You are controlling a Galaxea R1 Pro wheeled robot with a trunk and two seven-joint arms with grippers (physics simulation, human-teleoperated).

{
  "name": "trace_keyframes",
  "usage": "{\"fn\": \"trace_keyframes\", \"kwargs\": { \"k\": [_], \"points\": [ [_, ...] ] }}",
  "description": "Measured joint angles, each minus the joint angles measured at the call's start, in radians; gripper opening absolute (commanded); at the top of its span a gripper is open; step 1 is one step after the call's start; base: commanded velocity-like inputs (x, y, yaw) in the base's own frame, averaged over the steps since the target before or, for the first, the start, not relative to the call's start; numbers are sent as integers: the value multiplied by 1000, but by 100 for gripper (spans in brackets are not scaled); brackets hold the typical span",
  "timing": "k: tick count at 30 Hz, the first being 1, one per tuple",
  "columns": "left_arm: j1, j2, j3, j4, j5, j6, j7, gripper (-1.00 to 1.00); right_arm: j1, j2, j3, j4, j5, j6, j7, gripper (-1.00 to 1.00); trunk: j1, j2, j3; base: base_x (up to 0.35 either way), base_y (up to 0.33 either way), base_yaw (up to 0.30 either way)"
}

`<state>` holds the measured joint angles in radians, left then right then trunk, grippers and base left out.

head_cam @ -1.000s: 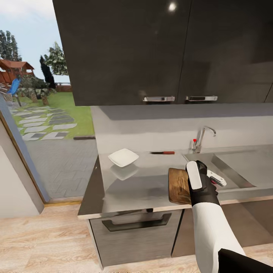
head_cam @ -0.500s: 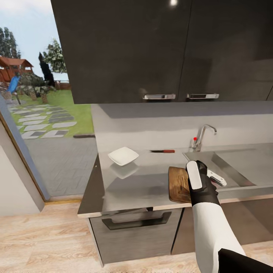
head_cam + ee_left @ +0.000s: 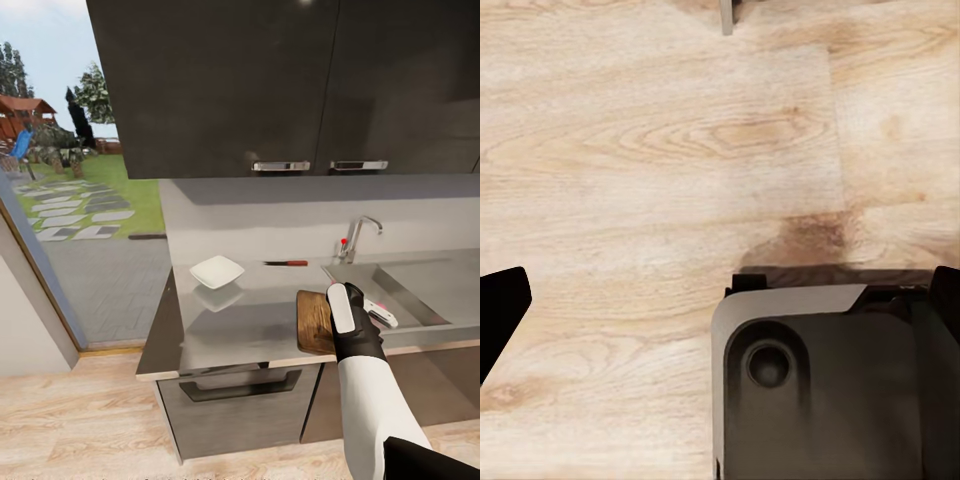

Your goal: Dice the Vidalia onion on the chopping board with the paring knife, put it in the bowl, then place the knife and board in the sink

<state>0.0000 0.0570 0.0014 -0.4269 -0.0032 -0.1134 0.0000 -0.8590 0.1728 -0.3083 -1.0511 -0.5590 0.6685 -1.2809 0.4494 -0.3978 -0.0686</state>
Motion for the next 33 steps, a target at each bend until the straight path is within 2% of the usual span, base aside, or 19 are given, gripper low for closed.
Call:
{"fn": "trace_keyframes", "kwargs": {
  "k": [33],
  "points": [
    [0,1,3,0,0,0,0,100,0,1,1,28,-1,0,2,100,0,0,-35,0,0,0]
  ]
}}
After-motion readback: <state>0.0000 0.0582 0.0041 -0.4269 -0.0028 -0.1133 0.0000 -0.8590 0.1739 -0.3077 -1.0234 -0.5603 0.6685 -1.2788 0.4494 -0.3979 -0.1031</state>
